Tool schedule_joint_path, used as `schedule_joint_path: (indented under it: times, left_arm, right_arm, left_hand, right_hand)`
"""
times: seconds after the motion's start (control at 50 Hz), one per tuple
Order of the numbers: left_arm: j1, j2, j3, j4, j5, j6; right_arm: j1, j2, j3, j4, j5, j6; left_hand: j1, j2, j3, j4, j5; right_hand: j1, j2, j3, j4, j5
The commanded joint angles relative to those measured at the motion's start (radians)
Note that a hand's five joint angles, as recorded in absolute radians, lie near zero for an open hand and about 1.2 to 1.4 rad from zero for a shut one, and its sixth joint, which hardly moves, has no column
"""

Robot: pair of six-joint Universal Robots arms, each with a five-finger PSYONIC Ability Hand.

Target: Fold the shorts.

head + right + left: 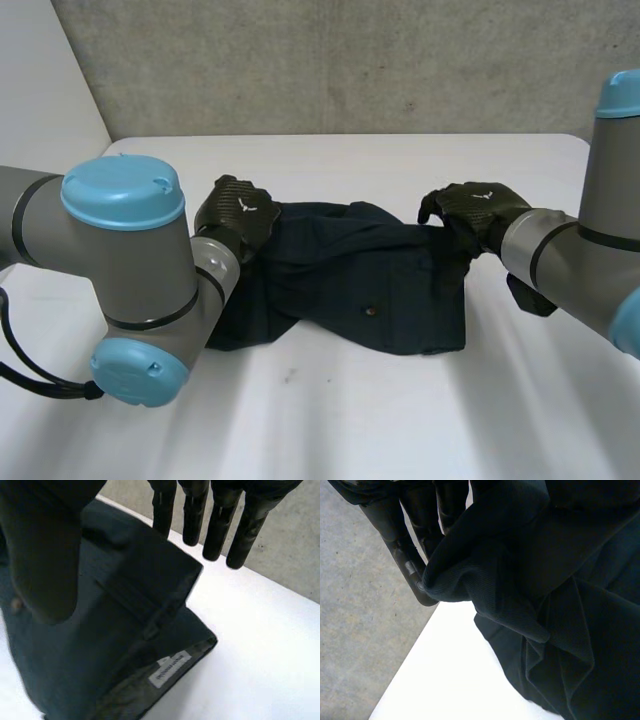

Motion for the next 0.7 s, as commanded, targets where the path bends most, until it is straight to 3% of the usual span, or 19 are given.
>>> schedule_joint_path:
  times: [0.02,0.24,0.38,0.42,0.5,0.64,0.7]
  left_arm:
    - [-0.009,0.013,-0.002,0.000,-0.001,-0.023]
    - [-0.013,0.031,-0.017,-0.003,-0.001,-0.071]
    - [-0.013,0.034,-0.017,-0.003,0.002,-0.068]
    - [-0.012,0.031,-0.013,-0.001,0.006,-0.066]
    - [-0.001,0.017,0.018,0.006,0.010,-0.057]
    - [0.030,-0.078,0.248,0.063,0.012,0.021]
    - [0.069,-0.089,0.366,0.146,0.013,0.072]
  right_arm:
    - [0.002,-0.105,0.064,0.038,-0.001,0.093]
    - [0.013,-0.116,0.072,0.028,-0.006,0.122]
    - [0.016,0.071,-0.075,0.029,-0.001,0.122]
    - [0.015,0.111,-0.107,0.028,-0.002,0.119]
    - [0.014,0.219,-0.218,0.028,-0.009,0.109]
    - [0.018,0.314,-0.587,-0.014,-0.002,0.020]
    - [0.025,0.305,-0.683,-0.219,0.005,-0.034]
  left_hand:
    - [0.293,0.220,0.205,0.197,0.293]
    - [0.293,0.220,0.205,0.197,0.293]
    - [0.293,0.220,0.205,0.197,0.293]
    - [0.293,0.220,0.205,0.197,0.293]
    - [0.293,0.220,0.205,0.197,0.293]
    - [0.293,0.220,0.205,0.197,0.293]
    - [0.293,0.220,0.205,0.197,0.293]
  right_hand:
    - [-0.067,-0.110,-0.112,-0.114,-0.118]
    - [-0.082,-0.125,-0.127,-0.129,-0.133]
    - [-0.020,-0.064,-0.065,-0.067,-0.071]
    - [0.082,0.039,0.037,0.035,0.031]
    - [1.033,0.990,0.988,0.986,0.982]
    - [1.036,0.992,0.991,0.989,0.985]
    - [1.036,0.992,0.991,0.989,0.985]
